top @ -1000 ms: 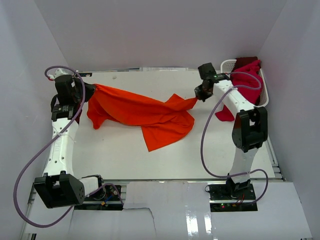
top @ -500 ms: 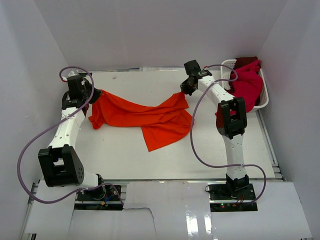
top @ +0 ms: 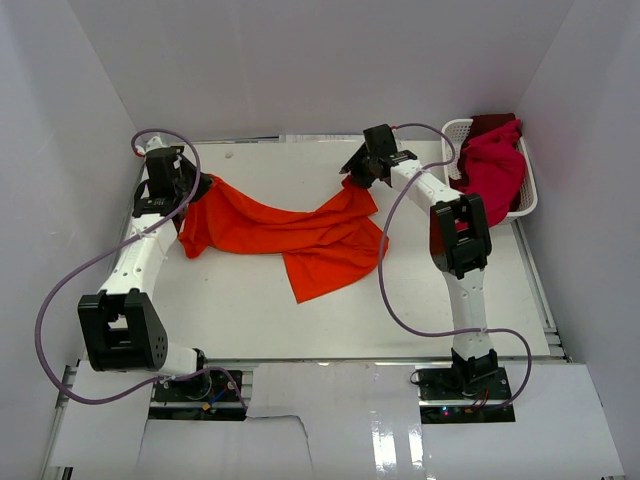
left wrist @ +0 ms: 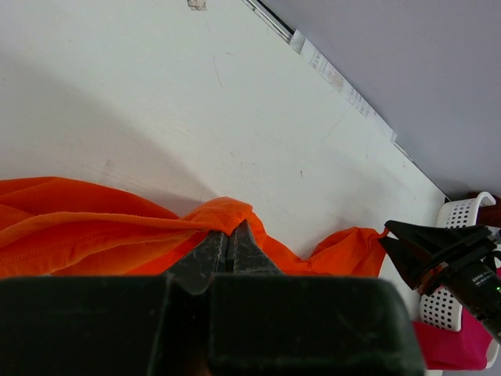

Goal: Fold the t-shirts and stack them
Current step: Flatten out the tshirt

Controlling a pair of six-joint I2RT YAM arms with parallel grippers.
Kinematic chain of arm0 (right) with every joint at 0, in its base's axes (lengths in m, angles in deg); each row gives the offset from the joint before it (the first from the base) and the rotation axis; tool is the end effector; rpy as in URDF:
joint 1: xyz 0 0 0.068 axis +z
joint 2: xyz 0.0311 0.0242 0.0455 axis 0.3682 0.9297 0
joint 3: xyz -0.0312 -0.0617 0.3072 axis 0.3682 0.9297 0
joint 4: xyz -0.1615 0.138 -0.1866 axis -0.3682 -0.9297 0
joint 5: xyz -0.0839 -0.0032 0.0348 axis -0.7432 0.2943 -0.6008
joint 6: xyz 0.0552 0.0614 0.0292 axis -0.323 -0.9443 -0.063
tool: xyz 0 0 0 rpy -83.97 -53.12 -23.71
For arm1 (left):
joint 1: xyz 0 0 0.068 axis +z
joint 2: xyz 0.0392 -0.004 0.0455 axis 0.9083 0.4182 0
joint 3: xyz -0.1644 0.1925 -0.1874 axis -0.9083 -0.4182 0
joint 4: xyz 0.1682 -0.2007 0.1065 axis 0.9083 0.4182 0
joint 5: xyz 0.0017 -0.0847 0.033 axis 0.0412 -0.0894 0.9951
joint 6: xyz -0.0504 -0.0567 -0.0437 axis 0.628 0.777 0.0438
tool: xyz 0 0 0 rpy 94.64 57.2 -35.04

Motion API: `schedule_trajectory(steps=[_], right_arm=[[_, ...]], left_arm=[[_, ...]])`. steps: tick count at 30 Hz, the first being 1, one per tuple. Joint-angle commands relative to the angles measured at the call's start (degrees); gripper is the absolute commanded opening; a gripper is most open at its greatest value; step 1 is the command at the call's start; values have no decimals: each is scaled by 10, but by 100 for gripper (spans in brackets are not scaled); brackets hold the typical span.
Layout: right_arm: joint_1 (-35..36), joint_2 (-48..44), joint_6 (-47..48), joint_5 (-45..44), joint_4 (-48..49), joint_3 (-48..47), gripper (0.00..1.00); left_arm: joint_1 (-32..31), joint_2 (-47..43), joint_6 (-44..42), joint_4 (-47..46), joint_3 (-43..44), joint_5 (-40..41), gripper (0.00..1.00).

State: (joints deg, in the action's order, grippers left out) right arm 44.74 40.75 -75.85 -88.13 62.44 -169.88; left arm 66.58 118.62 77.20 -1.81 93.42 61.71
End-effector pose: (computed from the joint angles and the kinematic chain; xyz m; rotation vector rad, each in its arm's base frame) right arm 0.5539 0.2329 0.2118 0.7724 2.2654 0.6708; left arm 0.3787 0.0062 0.3323 -0.7145 1.9824 -0.4371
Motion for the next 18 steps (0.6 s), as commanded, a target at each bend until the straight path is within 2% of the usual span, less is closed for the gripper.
schedule_trajectory(steps=[1, 3, 6, 7, 10, 11, 14, 18], right_arm=[[-3, -31, 54, 59, 74, 1, 51], [-3, -50, 75, 59, 104, 26, 53], [-6, -74, 193, 72, 138, 39, 55], [-8, -79, 294, 110, 144, 37, 58], [-31, -91, 407, 177, 142, 35, 68], [-54, -93, 444, 236, 144, 37, 69], [-105, -86, 483, 363, 141, 29, 79], [-146, -72, 525, 418, 135, 25, 79]], left_arm=[[-3, -10, -9, -18, 7, 10, 0], [-3, -10, -13, -19, 7, 10, 0], [-3, -14, -21, -19, 7, 29, 0], [-3, -14, -22, -18, 8, 30, 0], [-3, -19, -27, -18, 9, 31, 0], [-3, -20, -28, -19, 9, 30, 0], [-3, -20, -30, -19, 11, 27, 0], [-3, -19, -35, -18, 13, 22, 0]])
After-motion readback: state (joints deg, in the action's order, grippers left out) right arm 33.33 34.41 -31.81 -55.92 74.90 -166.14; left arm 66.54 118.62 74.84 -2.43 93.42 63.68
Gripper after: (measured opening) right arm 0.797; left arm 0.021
